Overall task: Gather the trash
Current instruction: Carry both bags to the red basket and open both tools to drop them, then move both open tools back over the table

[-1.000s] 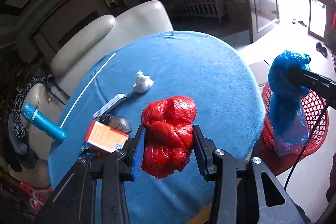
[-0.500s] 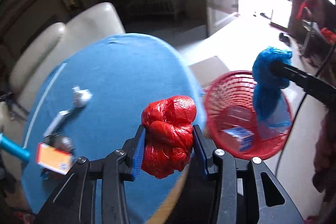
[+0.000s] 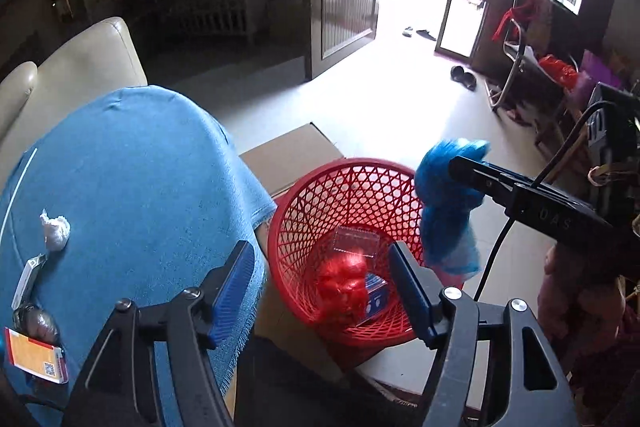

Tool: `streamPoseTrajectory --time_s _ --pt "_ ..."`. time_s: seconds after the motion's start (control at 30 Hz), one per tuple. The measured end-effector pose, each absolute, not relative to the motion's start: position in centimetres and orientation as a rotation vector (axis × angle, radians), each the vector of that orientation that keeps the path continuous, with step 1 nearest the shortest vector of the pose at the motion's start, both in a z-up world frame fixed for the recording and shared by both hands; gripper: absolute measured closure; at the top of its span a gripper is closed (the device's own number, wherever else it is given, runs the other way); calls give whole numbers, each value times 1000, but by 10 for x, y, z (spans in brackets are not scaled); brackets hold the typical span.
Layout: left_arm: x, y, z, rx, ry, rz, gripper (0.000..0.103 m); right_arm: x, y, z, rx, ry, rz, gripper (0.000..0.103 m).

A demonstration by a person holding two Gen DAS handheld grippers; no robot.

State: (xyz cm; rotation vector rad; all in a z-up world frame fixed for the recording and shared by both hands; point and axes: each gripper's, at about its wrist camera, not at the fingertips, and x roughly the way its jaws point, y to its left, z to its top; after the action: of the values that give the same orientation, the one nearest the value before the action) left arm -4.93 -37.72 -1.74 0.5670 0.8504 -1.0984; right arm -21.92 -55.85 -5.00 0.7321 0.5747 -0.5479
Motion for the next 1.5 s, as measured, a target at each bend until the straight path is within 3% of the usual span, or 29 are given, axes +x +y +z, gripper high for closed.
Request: streamPoseTrajectory --time_s 0.33,0.6,1.0,1.5 --pt "-11 -314 -17 502 867 -935 32 -203 -546 -39 697 551 -529 36" --pt "17 -213 -14 405 851 -723 32 -149 -503 -34 634 596 -405 36" --pt "76 -54 -21 193 885 -365 32 -48 -395 -17 486 681 -95 36" --pt "99 38 -34 58 905 -217 31 87 -258 -21 278 799 351 36"
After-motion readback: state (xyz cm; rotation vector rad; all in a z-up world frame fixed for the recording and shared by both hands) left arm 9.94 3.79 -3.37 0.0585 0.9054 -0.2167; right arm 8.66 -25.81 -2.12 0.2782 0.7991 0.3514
